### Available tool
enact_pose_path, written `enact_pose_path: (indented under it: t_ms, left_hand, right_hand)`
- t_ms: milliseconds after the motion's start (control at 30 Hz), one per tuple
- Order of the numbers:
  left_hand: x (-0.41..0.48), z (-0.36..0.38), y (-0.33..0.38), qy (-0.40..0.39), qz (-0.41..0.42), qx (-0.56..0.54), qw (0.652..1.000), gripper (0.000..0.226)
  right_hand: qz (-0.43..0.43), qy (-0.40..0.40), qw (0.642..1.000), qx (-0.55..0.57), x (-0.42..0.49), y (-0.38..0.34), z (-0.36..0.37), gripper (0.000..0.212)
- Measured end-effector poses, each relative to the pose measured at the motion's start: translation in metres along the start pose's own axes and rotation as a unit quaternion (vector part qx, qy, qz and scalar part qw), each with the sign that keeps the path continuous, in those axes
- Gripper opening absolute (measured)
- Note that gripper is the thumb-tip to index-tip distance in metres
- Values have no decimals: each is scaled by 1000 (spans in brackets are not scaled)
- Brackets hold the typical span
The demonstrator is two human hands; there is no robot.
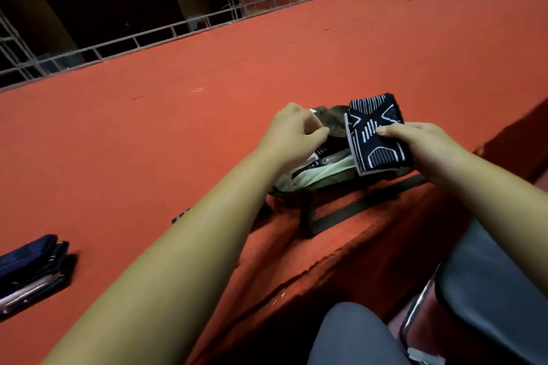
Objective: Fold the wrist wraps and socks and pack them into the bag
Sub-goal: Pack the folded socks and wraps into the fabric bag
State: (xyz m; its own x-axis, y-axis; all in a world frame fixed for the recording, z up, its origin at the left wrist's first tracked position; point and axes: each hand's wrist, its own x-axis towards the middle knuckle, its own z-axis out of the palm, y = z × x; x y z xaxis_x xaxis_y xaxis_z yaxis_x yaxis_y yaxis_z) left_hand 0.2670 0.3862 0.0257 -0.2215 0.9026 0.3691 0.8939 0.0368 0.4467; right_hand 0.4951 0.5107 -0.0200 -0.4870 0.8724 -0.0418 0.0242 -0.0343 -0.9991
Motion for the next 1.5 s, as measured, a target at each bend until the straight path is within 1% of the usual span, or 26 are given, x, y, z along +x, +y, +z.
enact_pose_path:
  t_ms: [33, 100, 167, 200, 300, 333, 400, 500, 600, 633, 700, 733, 767, 833, 933, 1033, 1100, 1167, 1267, 1400, 1467, 1500]
  left_hand:
    - [8, 6, -2, -31, 16, 37, 999, 18]
    - [22, 18, -3, -88, 23, 126, 988, 17]
    - [34, 30, -4, -123, 21, 204, 971, 21]
    - [40, 34, -5, -130, 23, 227, 965, 24]
    - [58, 44, -8, -129, 19, 271, 954, 37]
    - [63, 47, -10, -134, 9, 280, 951, 44]
    - [74, 52, -13, -155, -19, 269, 950, 59]
    - [93, 60, -22, -182, -51, 220, 957, 76]
    - [109, 66, -30, -191, -24, 218, 957, 85]
    - [113, 67, -31, -190, -13, 224, 956, 85]
    - [121, 69, -33, -177, 5, 213, 961, 77]
    - [124, 71, -35, -163, 12, 191, 968, 71]
    - [127, 71, -37, -144, 18, 161, 976, 65]
    - [134, 70, -42, -108, 21, 100, 989, 60]
    - [141, 63, -51, -112, 19, 47, 992, 62]
    - [144, 54, -56, -82, 37, 0, 996, 63]
    - [144, 53, -57, -70, 44, -17, 996, 56]
    - [144, 55, -60, -63, 51, -18, 997, 51]
    - [147, 60, -64, -57, 49, 0, 997, 46]
    - [152, 62, -60, -62, 62, 2, 996, 44]
    - [158, 64, -60, -72, 41, 29, 996, 50]
    - [159, 65, -59, -73, 24, 41, 996, 56]
  right_hand:
    - [2, 15, 1000, 20, 7, 5, -8, 22]
    - [13, 37, 998, 52, 17, 13, -21, 23]
    - [26, 42, 996, 68, 25, 17, -28, 33]
    - [33, 37, 996, 73, 28, 19, -31, 38]
    - [42, 20, 993, 107, 37, 24, -34, 43]
    - [42, 15, 992, 117, 41, 27, -34, 48]
    - [41, 2, 992, 122, 48, 32, -33, 58]
    - [26, -29, 992, 124, 58, 34, -32, 49]
    - [-9, -58, 992, 116, 70, 31, -24, 52]
    - [-22, -63, 991, 114, 74, 28, -20, 46]
    - [-46, -66, 990, 115, 82, 22, -13, 25]
    - [-55, -66, 990, 112, 85, 19, -9, 15]
    - [-63, -66, 990, 107, 88, 14, -5, 10]
    - [-74, -58, 990, 101, 92, 5, 2, 14]
    - [-82, -24, 993, 87, 102, -10, 12, 15]
    - [-90, -12, 995, 30, 115, -21, 21, 14]
    - [-86, -20, 994, -59, 124, -22, 23, 19]
    - [-68, -29, 988, -138, 129, -21, 21, 22]
    - [-37, -40, 978, -202, 132, -16, 16, 22]
    - [-37, -25, 953, -299, 141, -23, 14, 30]
    - [-37, -26, 933, -358, 145, -29, 13, 33]
    - [-37, -30, 916, -397, 147, -30, 13, 36]
